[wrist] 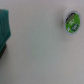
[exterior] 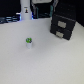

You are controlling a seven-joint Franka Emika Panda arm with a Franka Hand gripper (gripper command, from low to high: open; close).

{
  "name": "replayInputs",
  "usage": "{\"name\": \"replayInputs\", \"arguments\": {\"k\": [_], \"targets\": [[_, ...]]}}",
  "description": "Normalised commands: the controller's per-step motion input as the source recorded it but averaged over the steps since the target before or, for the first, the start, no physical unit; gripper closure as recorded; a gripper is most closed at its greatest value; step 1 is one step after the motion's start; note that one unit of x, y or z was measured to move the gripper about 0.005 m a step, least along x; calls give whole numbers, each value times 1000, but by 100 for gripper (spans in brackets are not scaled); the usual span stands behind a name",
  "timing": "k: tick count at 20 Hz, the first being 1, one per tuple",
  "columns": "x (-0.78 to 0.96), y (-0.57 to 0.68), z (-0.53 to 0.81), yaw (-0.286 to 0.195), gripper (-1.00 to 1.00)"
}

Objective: Open the kcup holder, insert the kcup into the holder, and close the kcup holder

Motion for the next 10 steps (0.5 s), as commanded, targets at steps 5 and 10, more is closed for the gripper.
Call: {"name": "replayInputs", "arguments": {"k": [5,10], "targets": [[-169,654,103,-152,-100],[-182,722,33,-155,-100]]}}
